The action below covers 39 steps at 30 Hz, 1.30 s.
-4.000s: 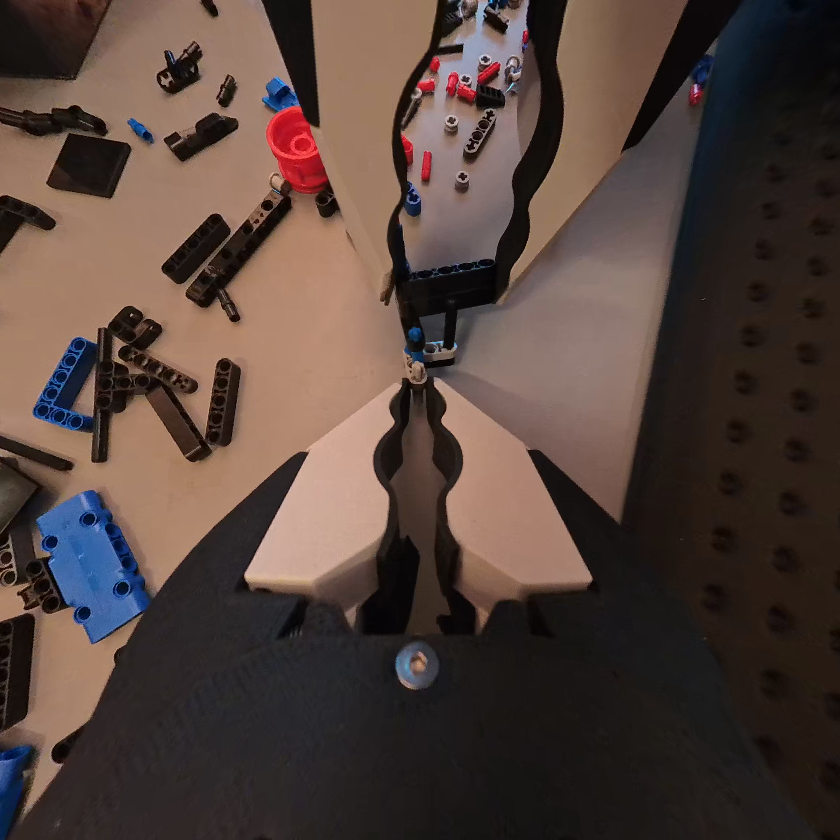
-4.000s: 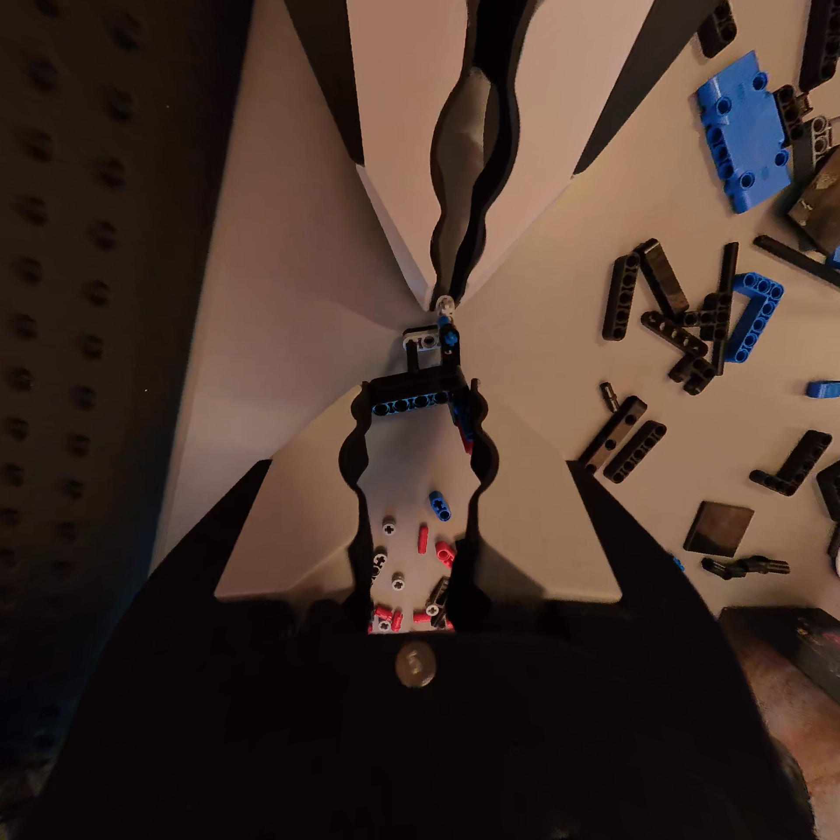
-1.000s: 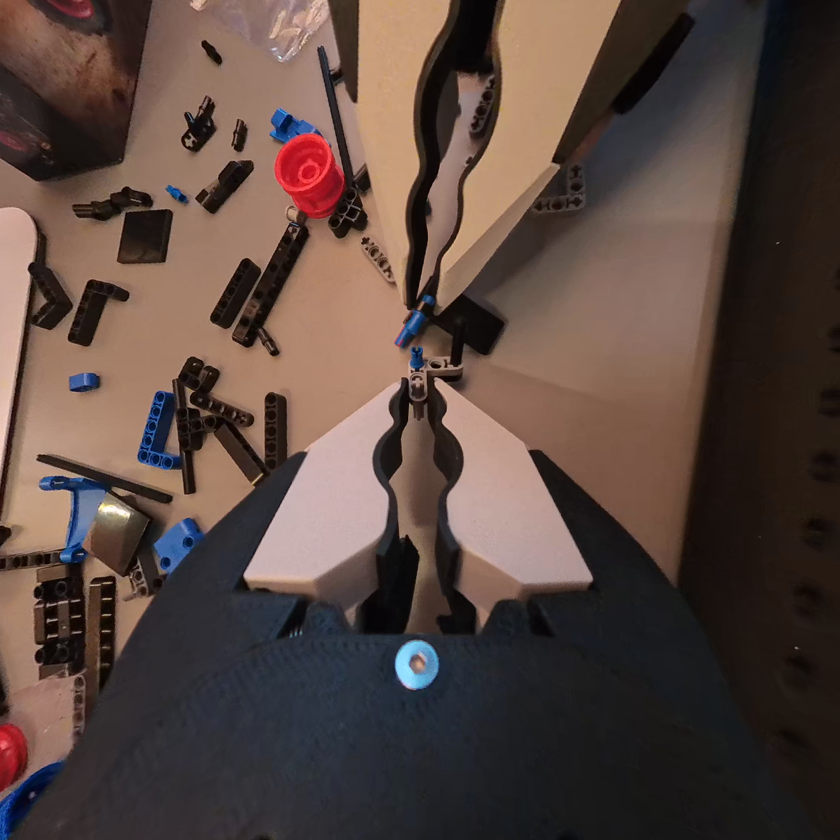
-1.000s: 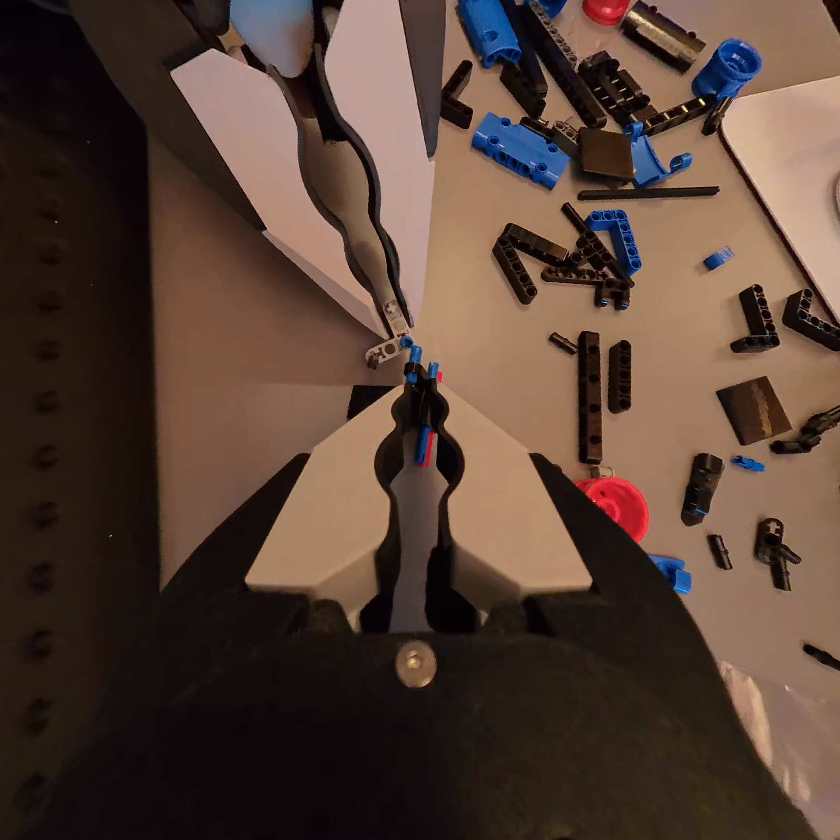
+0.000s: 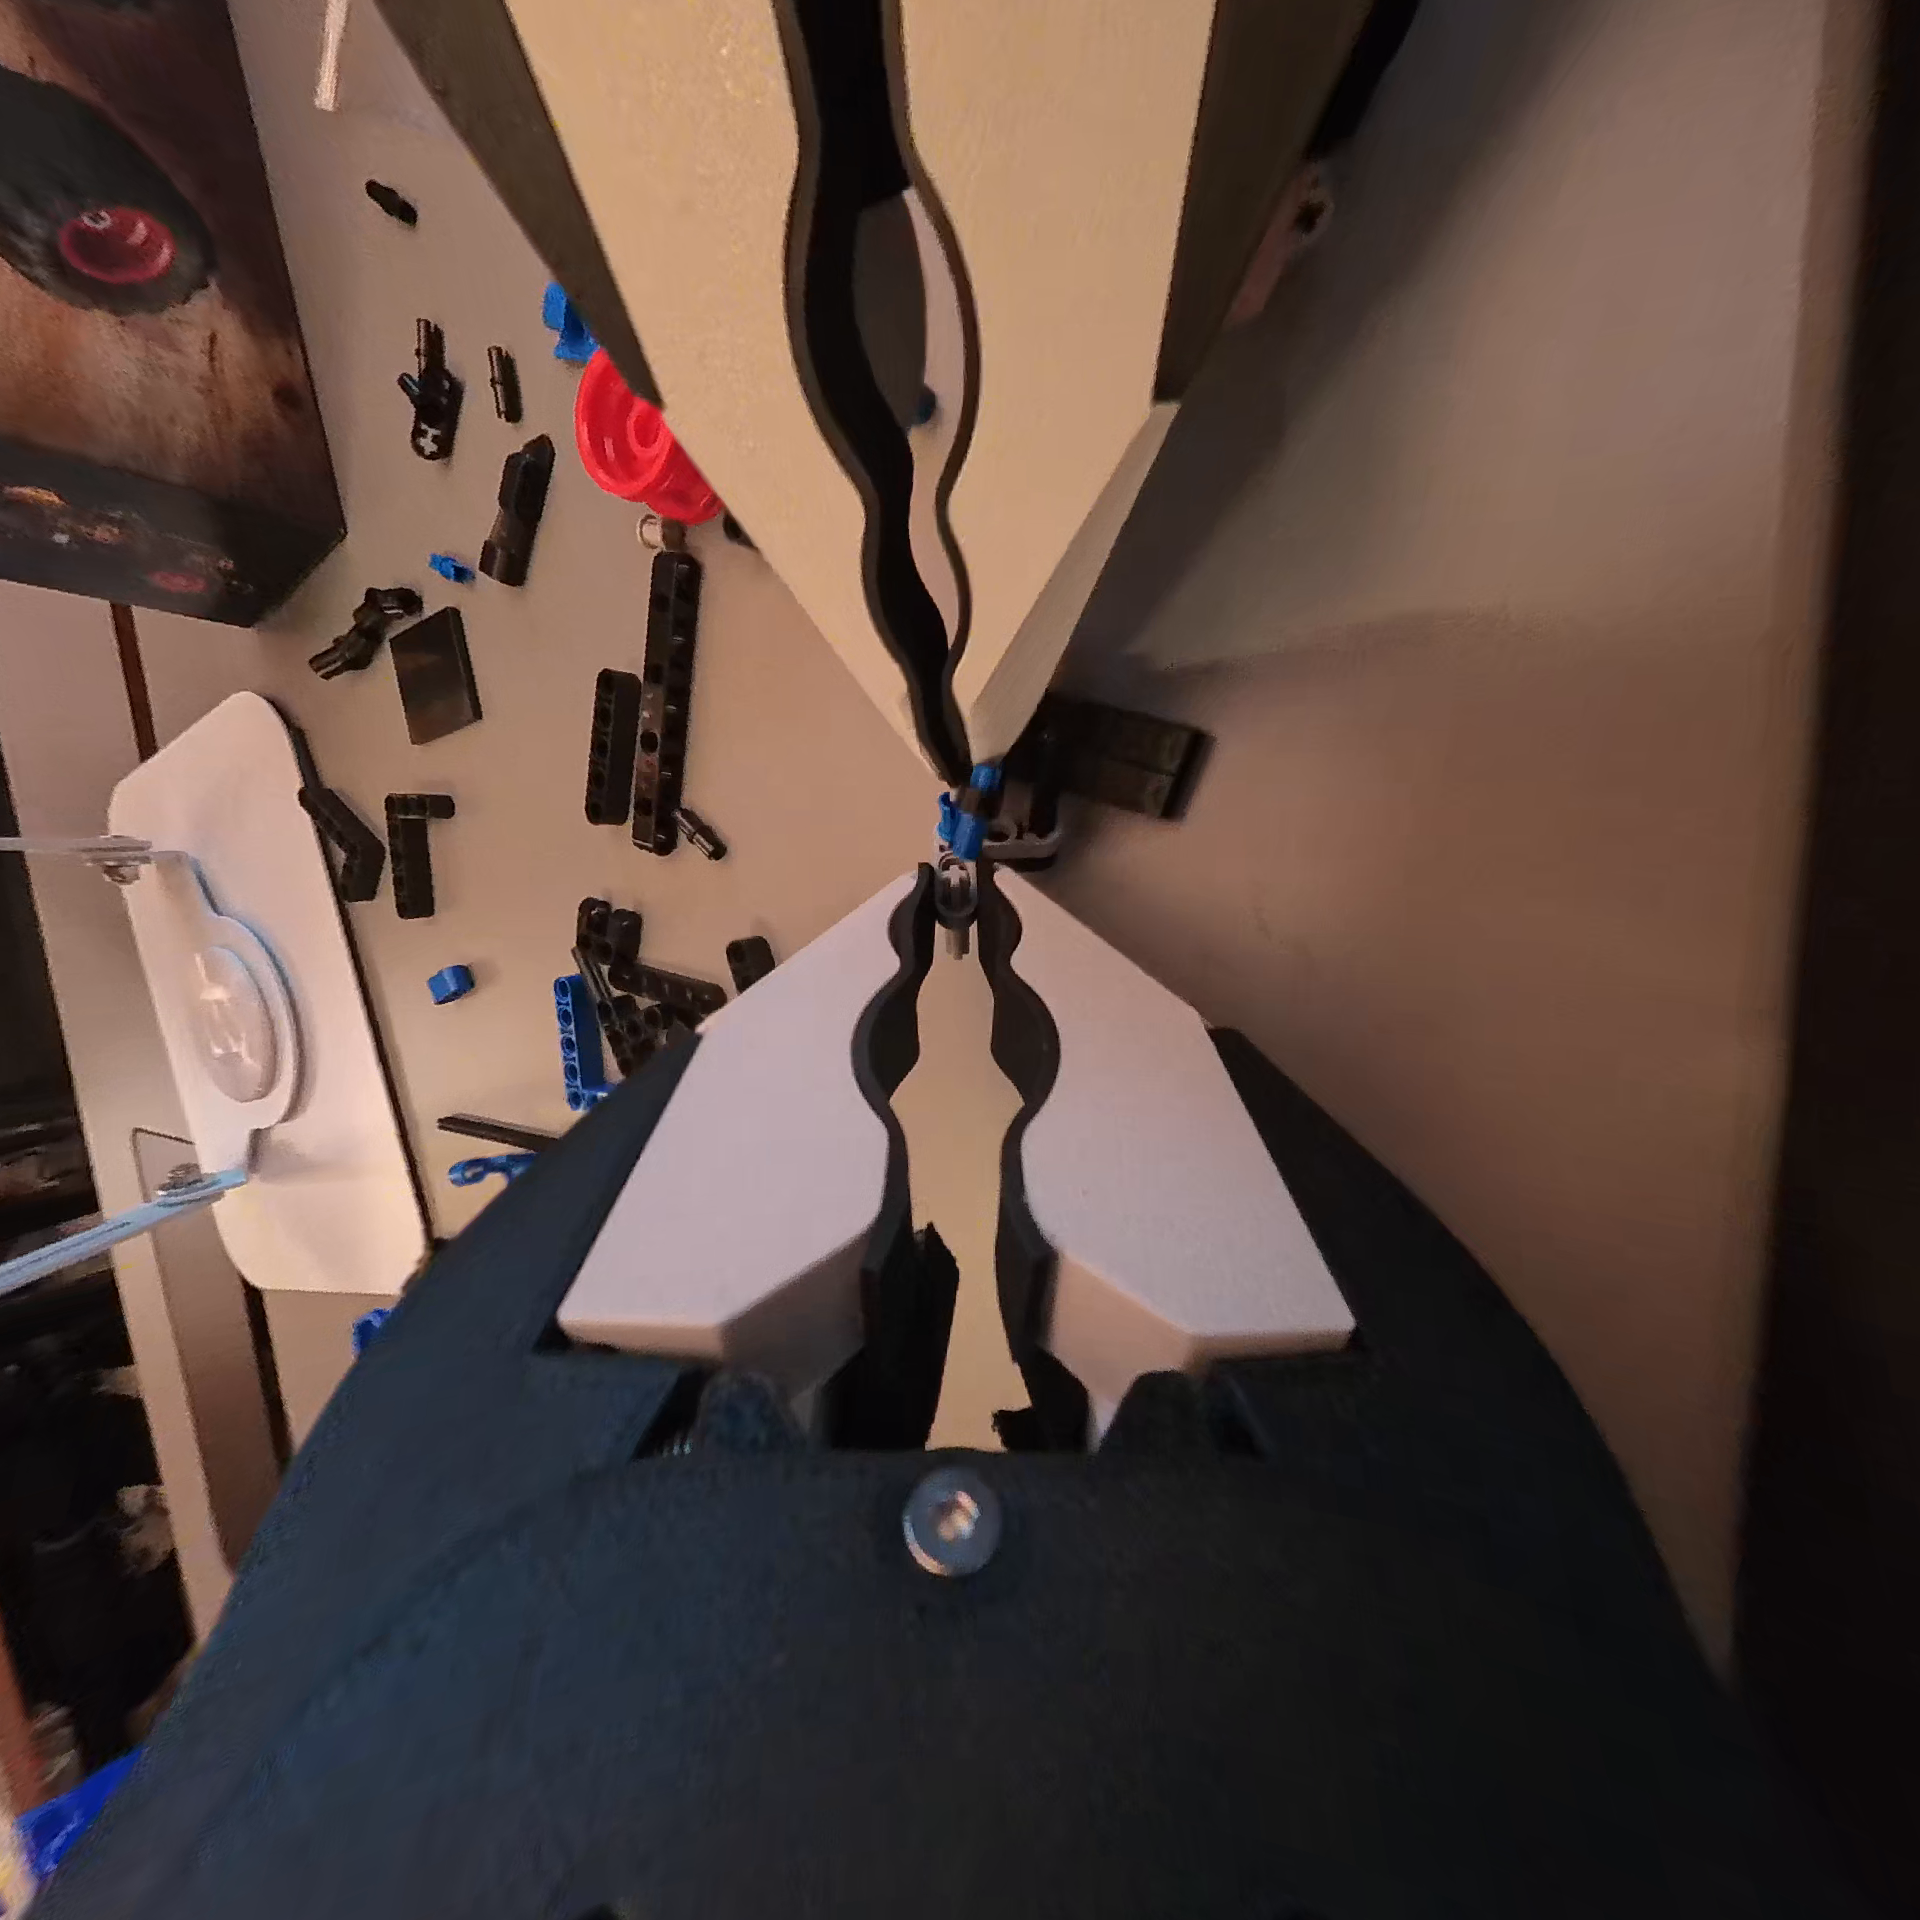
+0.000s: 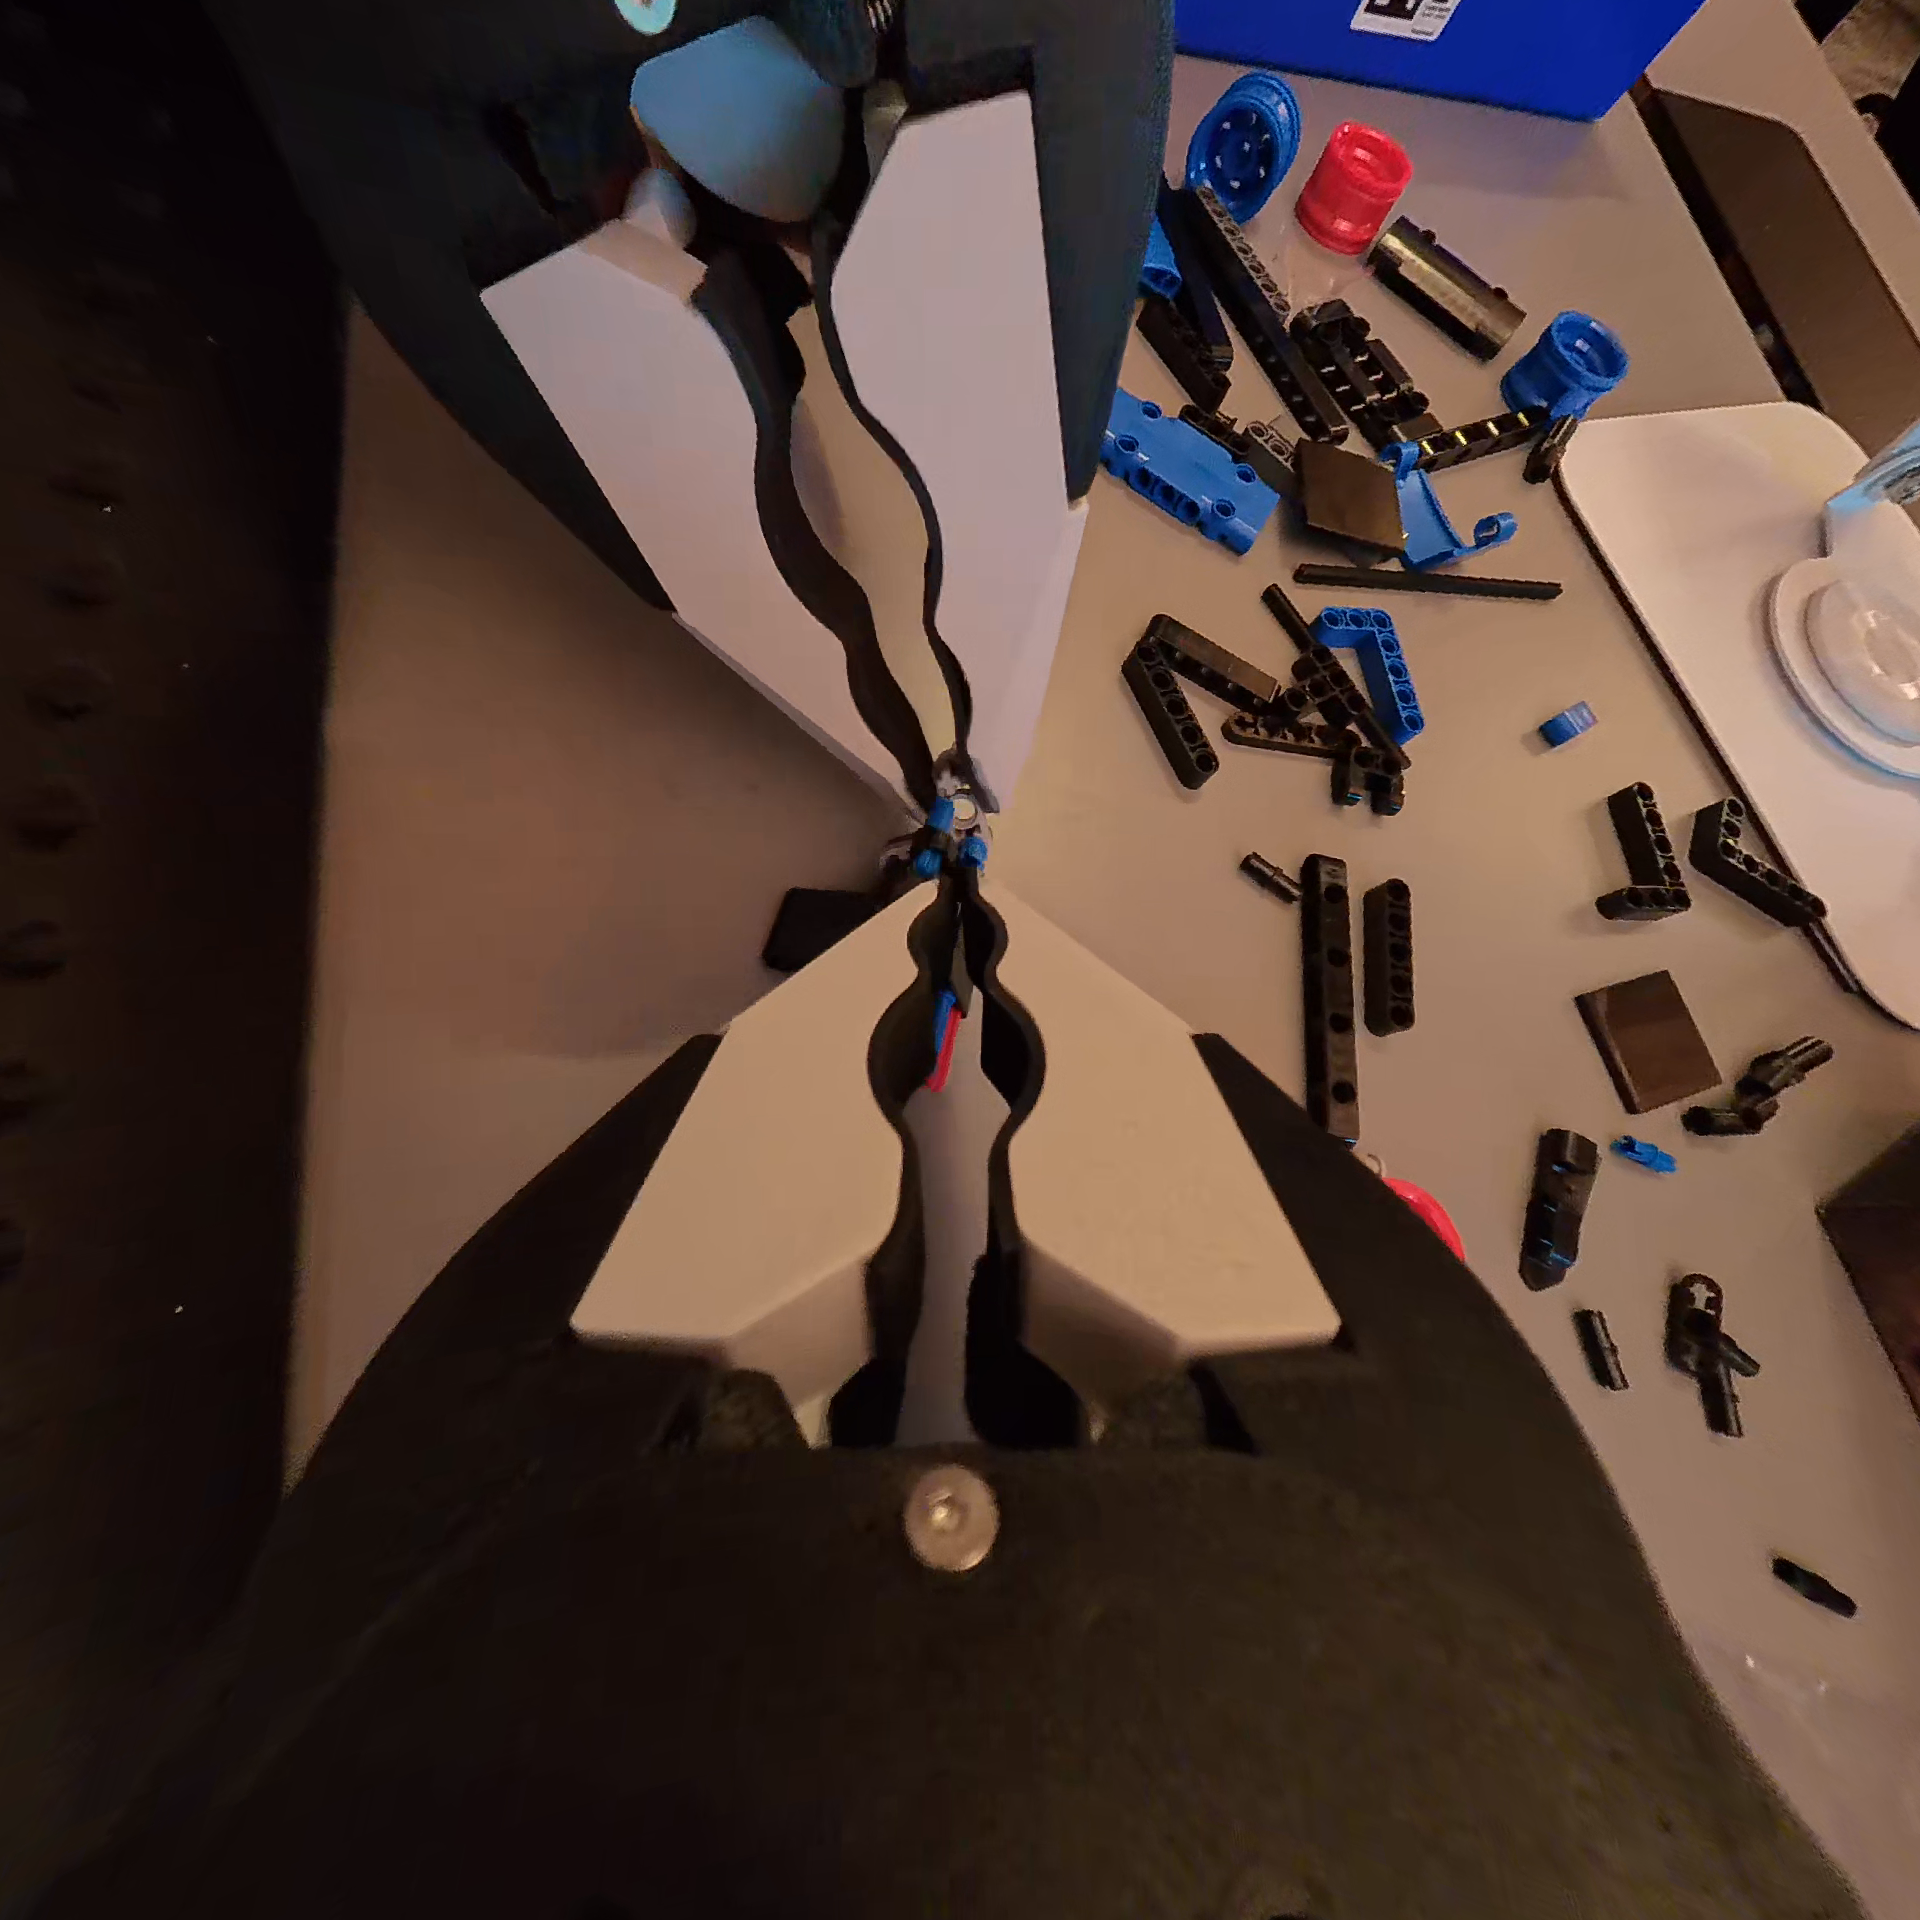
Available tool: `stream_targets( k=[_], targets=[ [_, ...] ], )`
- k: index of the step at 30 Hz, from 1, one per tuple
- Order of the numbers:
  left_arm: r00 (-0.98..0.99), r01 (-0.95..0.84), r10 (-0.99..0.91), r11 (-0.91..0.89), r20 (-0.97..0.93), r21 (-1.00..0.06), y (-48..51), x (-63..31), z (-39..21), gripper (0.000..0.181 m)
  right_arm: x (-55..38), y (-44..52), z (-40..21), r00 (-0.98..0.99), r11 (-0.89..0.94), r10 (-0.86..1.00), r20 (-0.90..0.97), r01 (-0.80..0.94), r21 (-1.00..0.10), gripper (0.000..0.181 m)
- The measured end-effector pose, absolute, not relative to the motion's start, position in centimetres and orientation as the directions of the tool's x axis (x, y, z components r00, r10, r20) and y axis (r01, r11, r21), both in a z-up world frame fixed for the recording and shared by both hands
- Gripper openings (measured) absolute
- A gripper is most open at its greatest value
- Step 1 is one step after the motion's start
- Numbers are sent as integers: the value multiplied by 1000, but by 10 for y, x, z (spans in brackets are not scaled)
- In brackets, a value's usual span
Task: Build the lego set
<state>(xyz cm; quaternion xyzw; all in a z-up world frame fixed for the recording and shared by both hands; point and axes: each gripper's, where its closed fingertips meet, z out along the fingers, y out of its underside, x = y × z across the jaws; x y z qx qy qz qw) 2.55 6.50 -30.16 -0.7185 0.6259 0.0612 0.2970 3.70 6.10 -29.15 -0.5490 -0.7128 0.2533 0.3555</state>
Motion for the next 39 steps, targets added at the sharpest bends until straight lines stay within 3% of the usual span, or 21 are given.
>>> stream_targets(
  k=[7, 39],
  targets=[
    [135, -968, -853, -3, -505, -252, 65, 25, -304, 5, 37, 62, -290, -147, 300, 953, 266, 590, -749, 0],
    [120, -984, -836, -30, -536, -174, 60, 24, -298, 5, 36, 61, -291, -153, 321, 945, 288, 590, -741, 0]
  ],
)
